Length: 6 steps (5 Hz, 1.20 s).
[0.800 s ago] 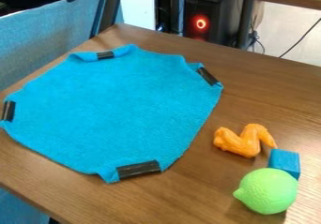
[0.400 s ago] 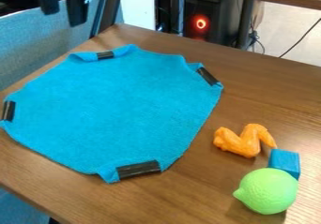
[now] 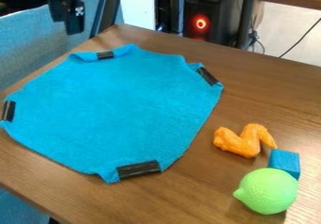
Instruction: Fold the cloth from top left to bottom right
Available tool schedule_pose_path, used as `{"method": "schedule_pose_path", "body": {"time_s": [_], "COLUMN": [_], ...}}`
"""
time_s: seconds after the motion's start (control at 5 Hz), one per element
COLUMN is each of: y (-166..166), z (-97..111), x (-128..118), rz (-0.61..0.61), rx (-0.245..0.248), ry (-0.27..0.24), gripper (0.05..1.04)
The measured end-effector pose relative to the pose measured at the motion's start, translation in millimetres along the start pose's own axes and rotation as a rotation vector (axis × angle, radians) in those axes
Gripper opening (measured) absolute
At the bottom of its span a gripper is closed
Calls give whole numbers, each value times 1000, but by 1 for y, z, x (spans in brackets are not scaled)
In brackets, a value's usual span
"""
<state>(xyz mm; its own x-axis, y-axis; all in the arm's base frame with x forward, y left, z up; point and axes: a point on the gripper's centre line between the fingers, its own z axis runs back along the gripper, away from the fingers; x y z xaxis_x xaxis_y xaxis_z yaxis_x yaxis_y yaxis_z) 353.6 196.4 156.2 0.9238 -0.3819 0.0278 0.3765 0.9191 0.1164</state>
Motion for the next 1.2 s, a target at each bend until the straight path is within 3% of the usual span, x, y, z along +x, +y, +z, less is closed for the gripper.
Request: {"method": "schedule_pose_path", "body": {"time_s": [0.2, 0.4, 0.6, 1.0, 1.2], "y": [10, 7, 11, 23, 25], "z": [-12, -40, -40, -59, -70], "x": [6, 16, 30, 60, 67], "rz": [-210, -292, -213, -106, -73], "rx": [8, 59, 135, 194, 207], "ry": [-89, -163, -163, -144, -110], "gripper": [1001, 1001, 1001, 1001, 1001]}}
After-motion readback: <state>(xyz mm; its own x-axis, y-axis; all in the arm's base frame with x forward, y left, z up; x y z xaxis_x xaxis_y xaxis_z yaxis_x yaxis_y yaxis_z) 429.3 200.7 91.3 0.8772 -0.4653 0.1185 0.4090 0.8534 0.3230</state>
